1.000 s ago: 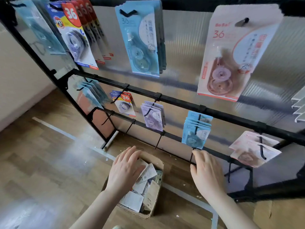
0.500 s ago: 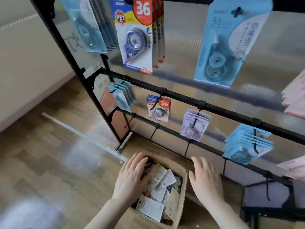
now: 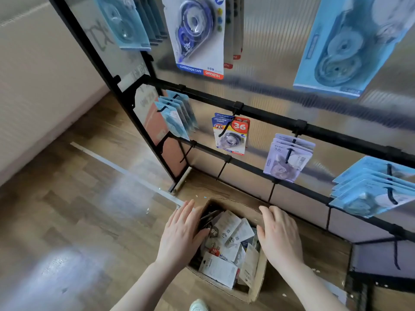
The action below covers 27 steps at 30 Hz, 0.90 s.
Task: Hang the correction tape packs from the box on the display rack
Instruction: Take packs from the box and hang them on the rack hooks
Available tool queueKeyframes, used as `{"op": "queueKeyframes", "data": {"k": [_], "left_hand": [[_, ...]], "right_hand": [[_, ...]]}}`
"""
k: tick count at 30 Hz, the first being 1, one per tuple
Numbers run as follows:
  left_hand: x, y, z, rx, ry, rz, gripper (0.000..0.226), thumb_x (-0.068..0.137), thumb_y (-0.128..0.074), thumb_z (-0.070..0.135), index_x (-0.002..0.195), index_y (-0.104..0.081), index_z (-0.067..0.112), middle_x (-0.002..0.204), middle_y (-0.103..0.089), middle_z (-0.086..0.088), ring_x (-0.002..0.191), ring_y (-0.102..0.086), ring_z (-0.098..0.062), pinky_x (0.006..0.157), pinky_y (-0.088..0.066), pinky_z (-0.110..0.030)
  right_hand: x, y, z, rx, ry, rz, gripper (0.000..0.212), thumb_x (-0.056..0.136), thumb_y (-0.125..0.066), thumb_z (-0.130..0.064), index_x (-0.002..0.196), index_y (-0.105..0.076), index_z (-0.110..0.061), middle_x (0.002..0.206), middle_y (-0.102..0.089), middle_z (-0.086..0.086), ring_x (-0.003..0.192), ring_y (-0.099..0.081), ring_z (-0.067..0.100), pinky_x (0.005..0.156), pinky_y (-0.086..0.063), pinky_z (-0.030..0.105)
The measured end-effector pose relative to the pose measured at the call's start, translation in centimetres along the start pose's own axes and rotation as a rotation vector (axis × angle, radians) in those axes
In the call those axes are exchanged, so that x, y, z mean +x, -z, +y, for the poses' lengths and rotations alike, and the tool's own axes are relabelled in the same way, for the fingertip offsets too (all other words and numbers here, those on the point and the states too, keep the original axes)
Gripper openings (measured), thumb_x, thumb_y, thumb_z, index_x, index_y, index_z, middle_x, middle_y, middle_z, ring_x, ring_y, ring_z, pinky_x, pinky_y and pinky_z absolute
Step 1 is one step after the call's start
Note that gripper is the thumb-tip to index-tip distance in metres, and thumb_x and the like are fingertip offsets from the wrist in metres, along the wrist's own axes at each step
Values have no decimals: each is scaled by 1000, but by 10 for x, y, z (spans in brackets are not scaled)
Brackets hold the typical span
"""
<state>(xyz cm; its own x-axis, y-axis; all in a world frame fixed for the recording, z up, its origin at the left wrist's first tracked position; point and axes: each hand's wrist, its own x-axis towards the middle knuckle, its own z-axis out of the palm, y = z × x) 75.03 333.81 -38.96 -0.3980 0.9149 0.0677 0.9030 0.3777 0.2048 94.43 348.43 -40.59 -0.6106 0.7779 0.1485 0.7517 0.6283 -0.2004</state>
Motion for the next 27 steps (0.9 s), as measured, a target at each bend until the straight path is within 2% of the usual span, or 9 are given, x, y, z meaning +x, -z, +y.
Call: {"op": "queueKeyframes", "data": {"k": [6, 11, 13, 15, 17, 20, 23, 27], "left_hand": [[-18, -55, -3, -23, 90, -75, 56, 87, -39, 57, 126, -57, 20, 137, -55, -5, 127, -52, -25, 100, -45, -44], [-29, -151, -18, 19, 80, -116, 52, 89, -40, 54, 125, -58, 20, 134, -57, -5, 123, -55, -23, 100, -44, -37], [-30, -200, -28, 11, 57, -114, 48, 88, -56, 48, 126, -56, 20, 134, -58, -6, 123, -55, -24, 97, -48, -40], [-27, -252, -40, 5, 7, -122, 58, 77, -77, 37, 127, -56, 16, 133, -58, -9, 122, -57, -27, 91, -53, -44], [-21, -302, -53, 7, -61, -147, 68, 68, -84, 29, 128, -55, 13, 134, -57, -10, 122, -56, -30, 89, -54, -47], [-6, -364, -73, 48, -171, -214, 82, 59, -88, 27, 132, -53, 13, 137, -54, -11, 126, -53, -28, 97, -48, -46], [10, -410, -90, 50, -251, -250, 86, 60, -84, 22, 137, -47, 13, 141, -49, -13, 128, -50, -30, 102, -40, -42], [21, -442, -99, 6, -267, -351, 79, 77, -63, 13, 149, -30, 17, 155, -29, -11, 141, -31, -29, 108, -39, -39]], "right_hand": [[-15, -45, 25, 4, 71, -47, 54, 55, -88, -19, 103, -67, -10, 97, -67, 13, 85, -68, 28, 69, -56, 39], [-19, -130, 54, 30, 117, -57, 53, 59, -86, -18, 108, -65, -10, 103, -67, 15, 92, -68, 30, 73, -56, 41], [-19, -172, 67, 42, 140, -50, 52, 62, -85, -17, 109, -64, -10, 105, -66, 15, 93, -67, 30, 74, -56, 41], [-20, -215, 80, 45, 152, -39, 50, 66, -82, -16, 111, -63, -10, 107, -65, 14, 95, -66, 30, 77, -55, 41], [-20, -256, 94, 54, 166, -22, 49, 69, -80, -15, 113, -61, -9, 109, -64, 14, 98, -65, 31, 80, -54, 41], [-21, -309, 113, 47, 205, 23, 50, 69, -79, -14, 115, -61, -8, 111, -63, 15, 100, -64, 33, 82, -53, 43], [-20, -345, 123, 50, 251, 43, 51, 70, -78, -13, 117, -60, -7, 115, -61, 15, 103, -63, 34, 85, -52, 43], [-12, -364, 122, 49, 325, 108, 49, 71, -76, -13, 117, -61, -8, 115, -62, 13, 100, -64, 31, 84, -52, 41]]}}
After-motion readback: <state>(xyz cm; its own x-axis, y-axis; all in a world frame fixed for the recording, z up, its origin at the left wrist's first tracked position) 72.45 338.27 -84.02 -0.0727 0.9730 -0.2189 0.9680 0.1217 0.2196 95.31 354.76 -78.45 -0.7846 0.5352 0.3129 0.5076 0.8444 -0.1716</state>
